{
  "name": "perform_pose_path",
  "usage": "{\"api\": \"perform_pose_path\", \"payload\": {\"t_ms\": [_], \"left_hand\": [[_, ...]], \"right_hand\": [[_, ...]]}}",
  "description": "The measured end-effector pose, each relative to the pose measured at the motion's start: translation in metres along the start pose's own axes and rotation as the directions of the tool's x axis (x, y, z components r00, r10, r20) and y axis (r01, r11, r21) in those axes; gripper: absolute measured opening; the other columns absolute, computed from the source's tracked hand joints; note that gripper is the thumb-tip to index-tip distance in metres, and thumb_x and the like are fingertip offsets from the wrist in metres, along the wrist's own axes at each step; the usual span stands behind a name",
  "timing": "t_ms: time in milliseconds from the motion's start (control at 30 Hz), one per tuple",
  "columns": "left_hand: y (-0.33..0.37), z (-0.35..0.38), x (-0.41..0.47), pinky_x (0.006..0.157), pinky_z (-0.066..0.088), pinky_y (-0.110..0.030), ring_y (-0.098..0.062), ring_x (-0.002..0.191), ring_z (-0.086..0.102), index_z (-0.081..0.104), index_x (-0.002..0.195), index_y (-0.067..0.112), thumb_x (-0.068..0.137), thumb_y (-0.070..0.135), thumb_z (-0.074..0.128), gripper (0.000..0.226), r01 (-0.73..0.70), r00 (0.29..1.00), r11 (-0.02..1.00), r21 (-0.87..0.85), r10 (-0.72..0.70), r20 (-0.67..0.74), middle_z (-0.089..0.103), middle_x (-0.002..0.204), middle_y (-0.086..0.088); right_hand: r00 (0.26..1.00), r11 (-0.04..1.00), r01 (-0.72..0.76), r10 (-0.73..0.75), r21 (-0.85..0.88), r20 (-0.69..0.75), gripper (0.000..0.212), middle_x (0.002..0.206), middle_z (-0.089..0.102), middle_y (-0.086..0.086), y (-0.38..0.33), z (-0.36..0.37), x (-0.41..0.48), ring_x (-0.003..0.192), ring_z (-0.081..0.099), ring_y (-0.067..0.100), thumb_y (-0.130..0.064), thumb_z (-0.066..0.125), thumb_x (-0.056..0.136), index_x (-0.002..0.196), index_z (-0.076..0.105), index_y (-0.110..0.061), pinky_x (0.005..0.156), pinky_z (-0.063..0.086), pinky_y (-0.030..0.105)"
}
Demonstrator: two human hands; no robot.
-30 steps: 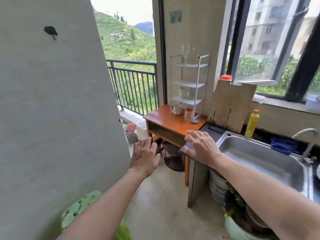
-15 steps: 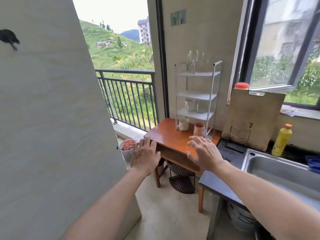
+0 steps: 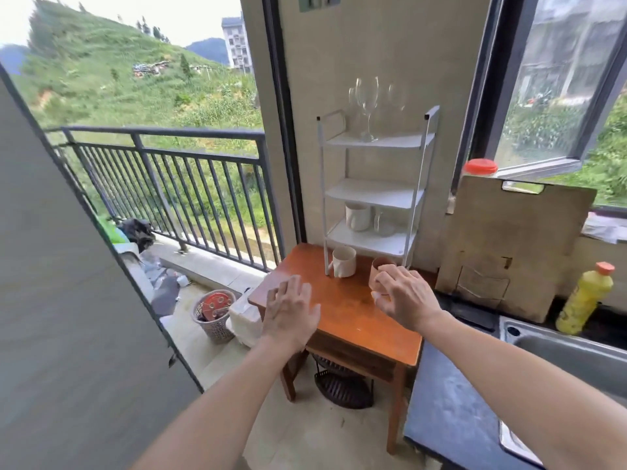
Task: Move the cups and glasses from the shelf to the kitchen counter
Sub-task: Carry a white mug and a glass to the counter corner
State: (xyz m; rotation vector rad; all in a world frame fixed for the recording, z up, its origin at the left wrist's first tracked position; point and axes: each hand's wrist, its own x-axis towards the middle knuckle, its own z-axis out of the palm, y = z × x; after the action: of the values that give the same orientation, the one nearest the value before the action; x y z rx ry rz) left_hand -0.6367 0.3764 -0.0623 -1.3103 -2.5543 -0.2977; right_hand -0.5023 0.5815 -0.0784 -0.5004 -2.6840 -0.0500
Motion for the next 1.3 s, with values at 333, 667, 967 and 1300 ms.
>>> {"api": "perform_pose_path", "payload": {"t_ms": [333, 667, 967, 1300], "left_hand": [[-0.035, 0.064, 0.144, 0.096, 0.036, -0.035, -0.022, 0.113, 0.045, 0.053, 0.109, 0.018, 0.090, 0.040, 0.047, 0.029, -0.036, 0.999, 0.994, -0.103, 0.036, 0.000, 0.050, 0.122, -0.003], [-0.059, 0.148, 0.304, 0.088, 0.039, -0.034, -0.025, 0.105, 0.050, 0.053, 0.107, 0.013, 0.090, 0.035, 0.048, 0.028, -0.194, 0.971, 0.947, -0.256, 0.222, 0.085, 0.052, 0.112, -0.004], [-0.031, 0.219, 0.405, 0.080, 0.044, -0.043, -0.035, 0.106, 0.052, 0.047, 0.118, 0.005, 0.092, 0.036, 0.051, 0.041, -0.128, 0.966, 0.875, -0.468, 0.216, 0.141, 0.045, 0.123, -0.014], [-0.017, 0.263, 0.444, 0.087, 0.035, -0.031, -0.029, 0.105, 0.046, 0.053, 0.109, -0.003, 0.095, 0.029, 0.046, 0.036, -0.006, 0.973, 0.744, -0.669, 0.159, 0.168, 0.043, 0.123, -0.016]], "right_hand": [[0.980, 0.980, -0.197, 0.196, 0.026, 0.046, 0.032, 0.111, 0.061, 0.007, 0.054, 0.067, 0.122, 0.097, 0.056, 0.029, -0.036, 0.056, 0.086, 0.104, 0.061, -0.011, 0.083, 0.045, 0.039], [0.861, 0.851, -0.507, 0.509, 0.134, 0.022, 0.033, 0.123, 0.056, 0.004, 0.087, 0.147, 0.216, 0.106, 0.054, 0.026, -0.033, 0.050, 0.090, 0.115, 0.056, -0.012, 0.083, 0.043, 0.037], [0.614, 0.617, -0.755, 0.784, 0.223, -0.092, 0.039, 0.110, 0.054, 0.002, 0.121, 0.194, 0.254, 0.094, 0.054, 0.023, -0.050, 0.052, 0.087, 0.108, 0.049, -0.018, 0.068, 0.037, 0.031], [0.573, 0.603, -0.752, 0.798, 0.267, -0.188, 0.020, 0.112, 0.055, 0.009, 0.136, 0.212, 0.276, 0.090, 0.053, 0.025, -0.032, 0.053, 0.088, 0.094, 0.057, -0.014, 0.068, 0.035, 0.028]]}}
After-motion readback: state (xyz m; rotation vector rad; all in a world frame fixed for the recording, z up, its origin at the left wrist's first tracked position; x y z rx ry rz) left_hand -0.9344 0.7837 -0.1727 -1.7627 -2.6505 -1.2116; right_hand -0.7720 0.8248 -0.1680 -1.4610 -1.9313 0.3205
